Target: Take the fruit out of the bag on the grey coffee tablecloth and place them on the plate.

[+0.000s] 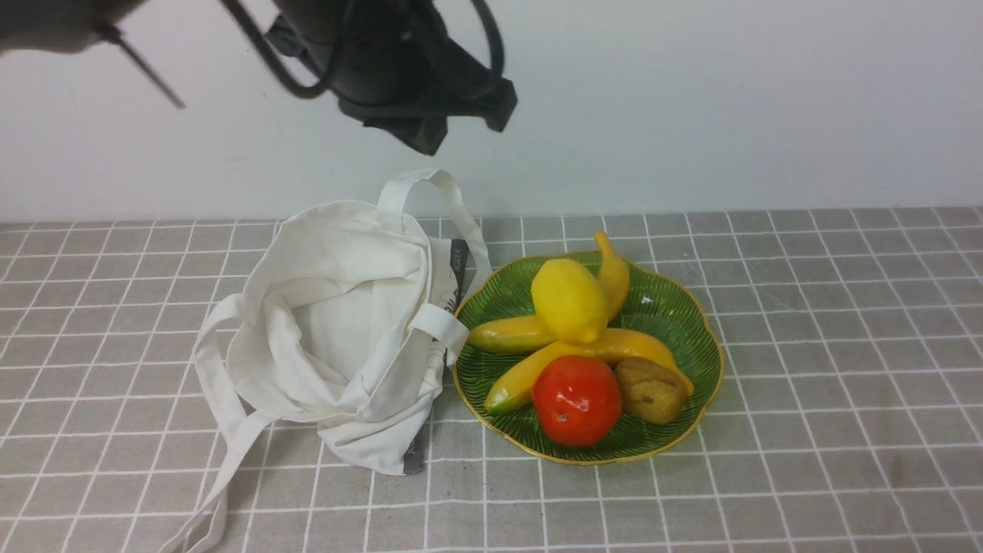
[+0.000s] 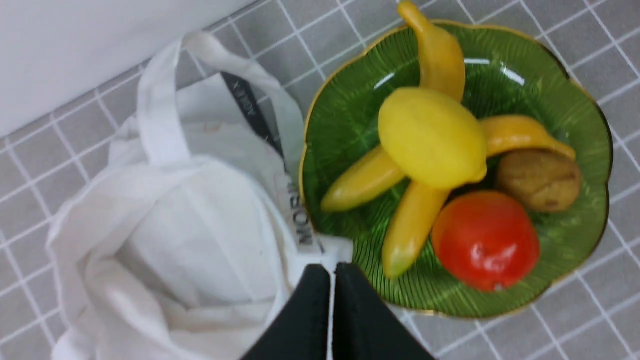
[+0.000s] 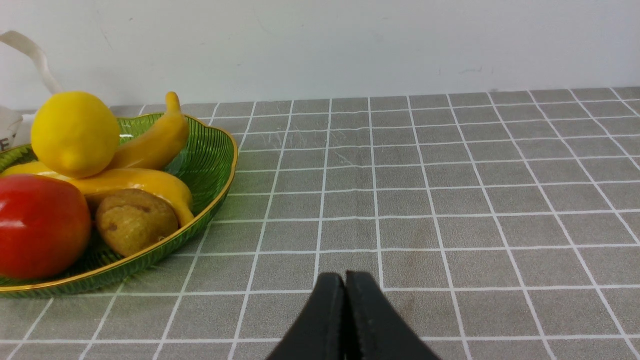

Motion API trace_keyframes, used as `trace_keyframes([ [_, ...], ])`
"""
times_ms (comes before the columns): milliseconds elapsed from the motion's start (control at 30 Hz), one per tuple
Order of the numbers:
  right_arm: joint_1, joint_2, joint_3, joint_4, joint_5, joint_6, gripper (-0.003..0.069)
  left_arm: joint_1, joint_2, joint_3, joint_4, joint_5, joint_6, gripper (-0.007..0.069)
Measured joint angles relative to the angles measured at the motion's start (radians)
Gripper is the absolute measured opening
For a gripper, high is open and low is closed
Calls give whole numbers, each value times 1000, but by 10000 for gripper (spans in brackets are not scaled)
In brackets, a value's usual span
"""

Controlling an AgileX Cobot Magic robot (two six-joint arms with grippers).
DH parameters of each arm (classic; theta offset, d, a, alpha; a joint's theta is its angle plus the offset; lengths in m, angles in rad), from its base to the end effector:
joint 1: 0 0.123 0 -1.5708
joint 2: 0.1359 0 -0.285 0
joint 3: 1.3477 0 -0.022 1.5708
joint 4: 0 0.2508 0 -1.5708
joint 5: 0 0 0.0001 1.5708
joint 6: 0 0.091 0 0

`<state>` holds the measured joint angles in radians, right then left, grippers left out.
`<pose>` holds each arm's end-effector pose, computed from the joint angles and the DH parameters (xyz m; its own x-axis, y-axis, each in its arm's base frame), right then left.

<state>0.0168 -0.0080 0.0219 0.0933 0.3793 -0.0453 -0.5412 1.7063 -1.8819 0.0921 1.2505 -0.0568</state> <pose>0.0525 0.0040 0.1723 -0.3016 0.0363 -0.9527 -0.0372 0.9981 0.0498 0.3151 -0.1801 0.4083 -0.7277 0.4052 -0.5535 0.4519 0.8902 0.0575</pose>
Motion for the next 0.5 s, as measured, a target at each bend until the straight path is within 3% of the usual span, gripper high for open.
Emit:
trace_keyframes([
  [200, 0, 0, 0, 0, 0, 0, -14, -36, -340, 335, -6, -8, -9, -8],
  [500, 0, 0, 0, 0, 0, 0, -14, -67, -843, 994, -44, -352, -37, -8],
])
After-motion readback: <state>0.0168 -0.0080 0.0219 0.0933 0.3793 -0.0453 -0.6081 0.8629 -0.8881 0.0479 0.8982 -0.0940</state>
